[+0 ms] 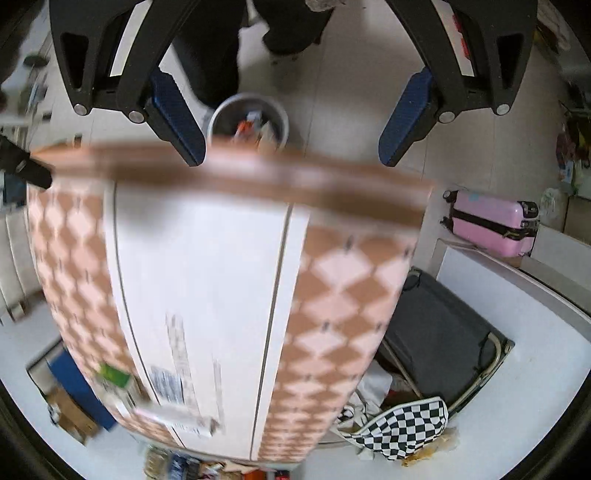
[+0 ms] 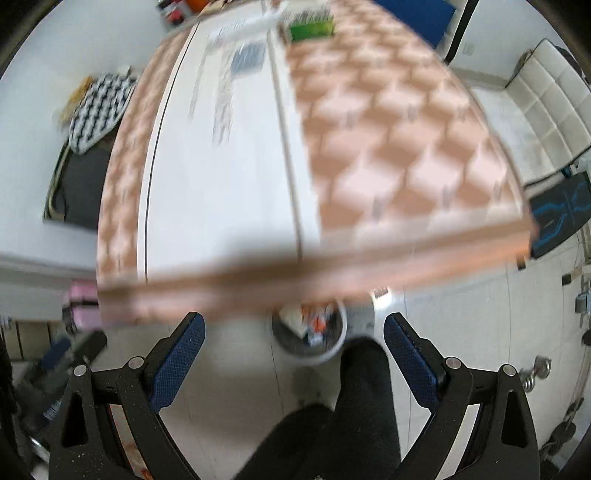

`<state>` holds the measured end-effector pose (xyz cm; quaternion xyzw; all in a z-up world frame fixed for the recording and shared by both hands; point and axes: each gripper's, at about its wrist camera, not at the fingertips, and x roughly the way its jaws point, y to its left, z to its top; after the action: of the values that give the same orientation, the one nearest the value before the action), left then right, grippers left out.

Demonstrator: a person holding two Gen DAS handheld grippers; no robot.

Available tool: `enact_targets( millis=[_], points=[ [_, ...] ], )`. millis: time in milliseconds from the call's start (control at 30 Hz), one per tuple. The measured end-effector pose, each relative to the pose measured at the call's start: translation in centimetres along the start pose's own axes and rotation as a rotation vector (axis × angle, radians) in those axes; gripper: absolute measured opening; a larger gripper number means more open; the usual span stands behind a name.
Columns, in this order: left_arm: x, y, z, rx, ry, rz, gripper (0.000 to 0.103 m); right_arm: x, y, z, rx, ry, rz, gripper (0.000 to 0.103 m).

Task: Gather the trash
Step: 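Raise both tools from the bin back toward the table, then grasp the Dental Doctor toothpaste box with the left tool while the right tool grasps the white cardboard box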

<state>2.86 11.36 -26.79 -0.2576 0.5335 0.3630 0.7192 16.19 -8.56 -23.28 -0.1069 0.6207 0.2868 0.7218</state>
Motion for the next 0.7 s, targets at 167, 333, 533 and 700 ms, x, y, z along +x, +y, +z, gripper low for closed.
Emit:
enact_targets(
  millis=[167,333,533,700],
  points=[
    [2.4,-3.8,9.5,-0.045,0.006,0.05,0.096,-0.2,-1.4,15.9,0.047,-0.025,-0.018,0.099],
    [7.5,-7.4,18.0,-0.038,0.034,0.106,0.096,2.7,-1.3,31.6,0.072,-0.046,-0.047,0.101],
    [14.2,-9.5,22.9,-0.037,0.099,0.1,0.096,9.0,0.7,43.6,0.054,-0.003,-0.097,0.102],
    [17.3,-9.0,23.8,-0.055,0.127,0.074,0.098,14.1,1.2,45.9,0.034,0.075,-0.123,0.102]
  ],
)
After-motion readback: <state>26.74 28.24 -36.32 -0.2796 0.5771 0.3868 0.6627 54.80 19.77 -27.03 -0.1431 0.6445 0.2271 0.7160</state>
